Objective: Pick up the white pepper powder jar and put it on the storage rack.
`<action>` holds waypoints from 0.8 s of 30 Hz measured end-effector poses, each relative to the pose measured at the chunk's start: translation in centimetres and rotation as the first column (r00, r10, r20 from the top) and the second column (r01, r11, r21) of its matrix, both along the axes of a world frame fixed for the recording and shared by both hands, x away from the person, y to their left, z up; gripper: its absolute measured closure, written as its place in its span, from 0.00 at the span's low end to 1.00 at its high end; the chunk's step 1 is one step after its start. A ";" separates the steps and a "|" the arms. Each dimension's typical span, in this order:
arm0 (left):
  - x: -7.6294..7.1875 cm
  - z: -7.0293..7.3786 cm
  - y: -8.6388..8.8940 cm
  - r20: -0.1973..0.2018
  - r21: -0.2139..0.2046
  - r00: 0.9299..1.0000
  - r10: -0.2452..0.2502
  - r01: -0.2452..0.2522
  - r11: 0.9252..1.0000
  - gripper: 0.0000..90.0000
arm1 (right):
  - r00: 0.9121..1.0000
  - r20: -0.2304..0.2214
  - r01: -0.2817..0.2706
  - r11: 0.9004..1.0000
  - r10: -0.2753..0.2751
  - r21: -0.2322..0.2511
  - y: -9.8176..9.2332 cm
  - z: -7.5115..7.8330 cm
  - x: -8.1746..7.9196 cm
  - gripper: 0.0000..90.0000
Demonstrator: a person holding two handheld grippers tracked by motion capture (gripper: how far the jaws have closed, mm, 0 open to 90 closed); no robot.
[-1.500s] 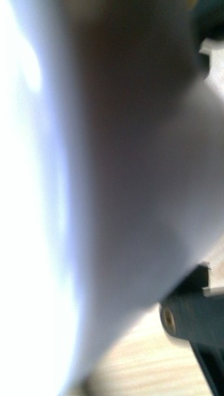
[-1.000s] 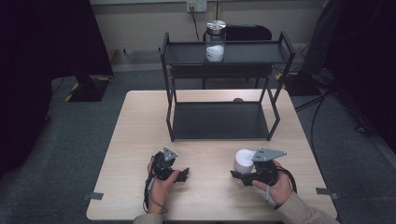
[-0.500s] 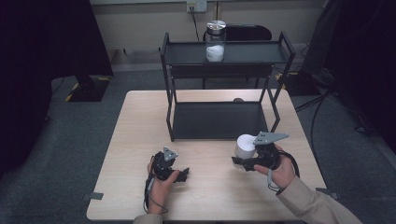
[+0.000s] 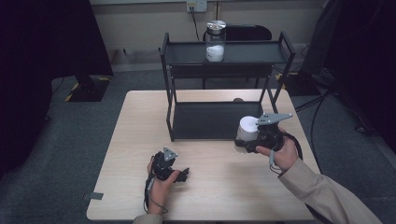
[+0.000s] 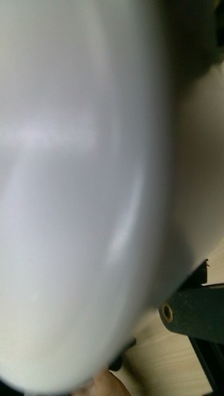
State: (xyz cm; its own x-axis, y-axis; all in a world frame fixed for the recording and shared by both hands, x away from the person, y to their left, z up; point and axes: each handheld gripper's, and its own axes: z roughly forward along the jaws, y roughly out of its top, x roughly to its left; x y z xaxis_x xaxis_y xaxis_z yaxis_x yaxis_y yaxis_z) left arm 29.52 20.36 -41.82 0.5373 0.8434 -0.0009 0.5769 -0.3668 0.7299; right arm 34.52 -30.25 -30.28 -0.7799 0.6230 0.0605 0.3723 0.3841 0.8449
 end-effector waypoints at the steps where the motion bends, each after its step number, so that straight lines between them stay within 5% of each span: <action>1: 0.0 0.0 0.0 0.000 0.000 1.000 0.000 0.000 1.000 0.00 | 1.000 0.003 0.000 1.000 0.000 -0.003 0.0 0.3 0.1 0.32; 24: 0.0 0.0 0.0 0.001 0.002 1.000 -0.001 0.001 1.000 0.00 | 0.998 0.016 0.062 0.998 -0.062 0.007 0.3 6.2 3.2 0.33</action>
State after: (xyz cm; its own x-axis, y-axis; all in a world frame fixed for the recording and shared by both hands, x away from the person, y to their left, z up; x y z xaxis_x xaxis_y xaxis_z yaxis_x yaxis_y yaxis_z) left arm 29.52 20.35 -41.81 0.5379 0.8430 0.0008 0.5763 -0.3684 0.7295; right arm 37.69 -29.93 -24.10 -0.7407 0.6698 0.0522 0.3814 0.3552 0.8535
